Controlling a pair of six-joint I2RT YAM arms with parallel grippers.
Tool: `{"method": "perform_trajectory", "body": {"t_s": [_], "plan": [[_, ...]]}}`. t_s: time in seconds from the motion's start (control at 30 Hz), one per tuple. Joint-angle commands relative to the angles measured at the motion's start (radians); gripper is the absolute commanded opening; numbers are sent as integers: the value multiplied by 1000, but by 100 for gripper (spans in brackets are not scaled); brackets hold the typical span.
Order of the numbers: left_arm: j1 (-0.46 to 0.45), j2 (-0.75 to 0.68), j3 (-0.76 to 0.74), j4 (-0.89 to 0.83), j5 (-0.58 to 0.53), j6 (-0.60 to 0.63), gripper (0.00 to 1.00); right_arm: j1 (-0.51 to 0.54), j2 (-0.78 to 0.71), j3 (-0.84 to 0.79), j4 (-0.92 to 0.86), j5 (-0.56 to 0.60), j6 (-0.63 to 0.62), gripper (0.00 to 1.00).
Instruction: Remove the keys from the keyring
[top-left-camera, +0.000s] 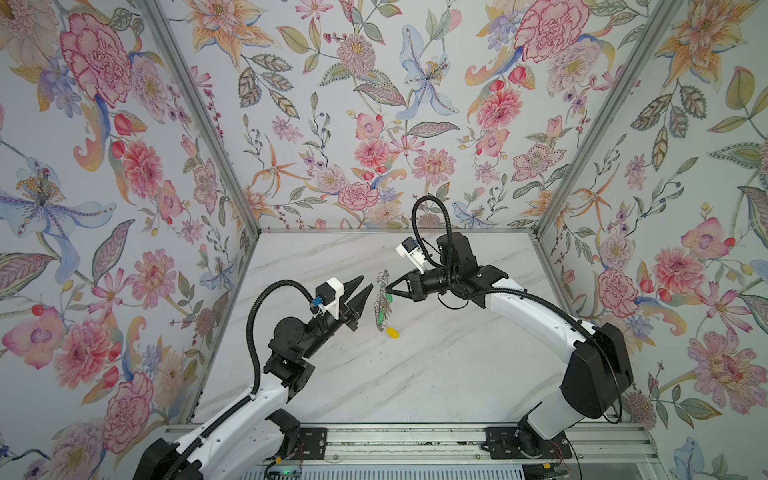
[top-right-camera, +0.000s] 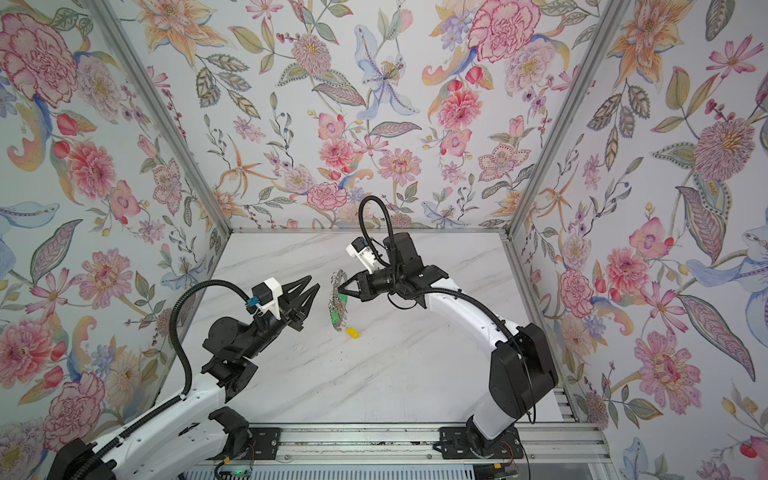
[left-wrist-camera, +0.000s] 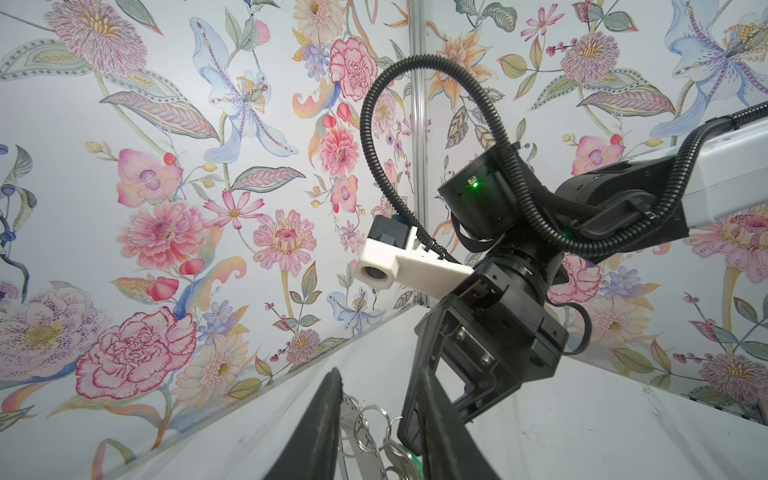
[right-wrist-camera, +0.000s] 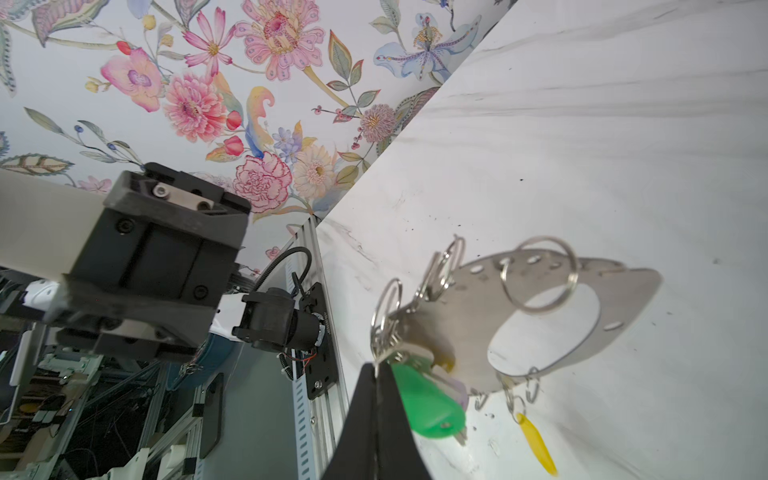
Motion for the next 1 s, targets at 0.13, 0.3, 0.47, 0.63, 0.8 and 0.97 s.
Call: {"method": "perform_trajectory", "body": {"t_s": [0.13, 0.3, 0.47, 0.63, 0.8, 0.97], "plan": [[-6, 15, 57, -140, 11, 53, 35, 21, -25, 66, -135, 132, -131, 0], [-7, 53, 94, -223, 45, 64, 31, 22, -48, 71, -159, 198, -180, 0], [-5, 95, 111, -245, 74, 60, 35, 62, -57, 71, -177, 220, -217, 0], [-5, 127, 154, -312, 99, 99, 45, 84, -62, 92, -226, 256, -263, 0], [-5, 168, 224, -443, 152, 163, 50, 83, -71, 101, -255, 258, -292, 0], [-5, 203, 252, -499, 182, 175, 53, 86, -74, 125, -341, 278, -373, 0]]}}
